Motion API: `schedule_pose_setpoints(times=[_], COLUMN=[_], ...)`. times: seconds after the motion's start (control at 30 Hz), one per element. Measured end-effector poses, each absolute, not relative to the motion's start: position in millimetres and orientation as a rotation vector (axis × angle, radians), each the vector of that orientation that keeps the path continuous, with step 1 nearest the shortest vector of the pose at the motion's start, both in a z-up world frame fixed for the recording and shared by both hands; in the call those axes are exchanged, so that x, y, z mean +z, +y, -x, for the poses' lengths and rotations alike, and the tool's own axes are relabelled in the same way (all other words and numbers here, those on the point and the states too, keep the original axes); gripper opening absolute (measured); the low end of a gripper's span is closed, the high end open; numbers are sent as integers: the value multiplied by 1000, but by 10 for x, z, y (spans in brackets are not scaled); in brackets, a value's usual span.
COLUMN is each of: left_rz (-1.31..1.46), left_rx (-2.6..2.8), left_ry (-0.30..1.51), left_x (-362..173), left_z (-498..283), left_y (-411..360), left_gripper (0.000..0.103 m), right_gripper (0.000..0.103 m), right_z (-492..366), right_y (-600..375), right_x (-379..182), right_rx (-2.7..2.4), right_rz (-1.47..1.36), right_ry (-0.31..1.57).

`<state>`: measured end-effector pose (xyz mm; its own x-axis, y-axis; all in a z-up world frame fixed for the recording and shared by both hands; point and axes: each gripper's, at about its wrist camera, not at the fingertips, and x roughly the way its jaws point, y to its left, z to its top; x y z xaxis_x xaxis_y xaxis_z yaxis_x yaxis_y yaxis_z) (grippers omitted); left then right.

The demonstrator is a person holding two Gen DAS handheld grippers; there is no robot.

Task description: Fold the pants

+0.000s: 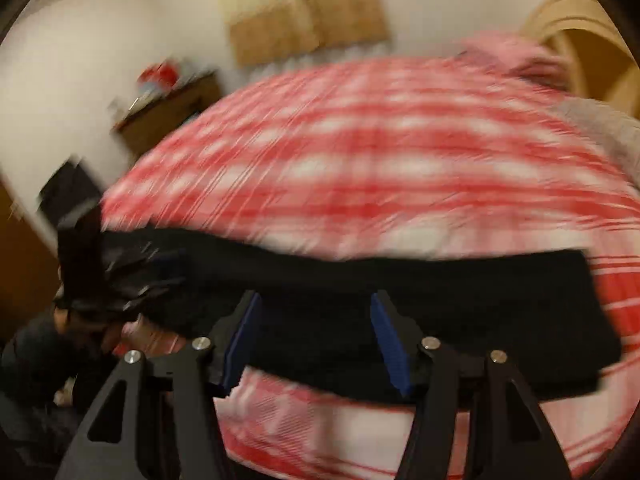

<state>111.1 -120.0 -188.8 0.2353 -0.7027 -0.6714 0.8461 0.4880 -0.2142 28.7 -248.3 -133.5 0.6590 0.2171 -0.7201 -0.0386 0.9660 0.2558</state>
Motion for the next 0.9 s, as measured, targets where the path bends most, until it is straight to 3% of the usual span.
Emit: schedule_pose_setpoints(times=[0.13,0.23,0.4,0.5,0.73,0.9], left_rz=[-350,-344,-207,-189,-281,-251], left_rx=[-1073,-1082,-1077,-1091,-1140,-1168], left_ry=[713,701,676,716,717,731], left_x=[-1929,-1830,-1660,-1759,-1942,-1956], left_z=[-804,-798,-972,-1034,-808,-852], left_y=[-1173,-1136,-1140,-1257,-1357,-1308], left_gripper=[64,64,64,64,69,70], right_gripper=[58,57,54,43,38,11], right_z=[-302,-202,-366,-657,-1242,-1313], right_y=[-2201,-2118,-2229,-2316,-2185,-2091], right_x=[-1867,-1797,-1406,-1326,-1673,-1826], right_rx=[164,175,207,159,203,180], right_rz=[-123,-36,-138,-144,-44,124], right_ry=[1031,1017,908,870,991,1016])
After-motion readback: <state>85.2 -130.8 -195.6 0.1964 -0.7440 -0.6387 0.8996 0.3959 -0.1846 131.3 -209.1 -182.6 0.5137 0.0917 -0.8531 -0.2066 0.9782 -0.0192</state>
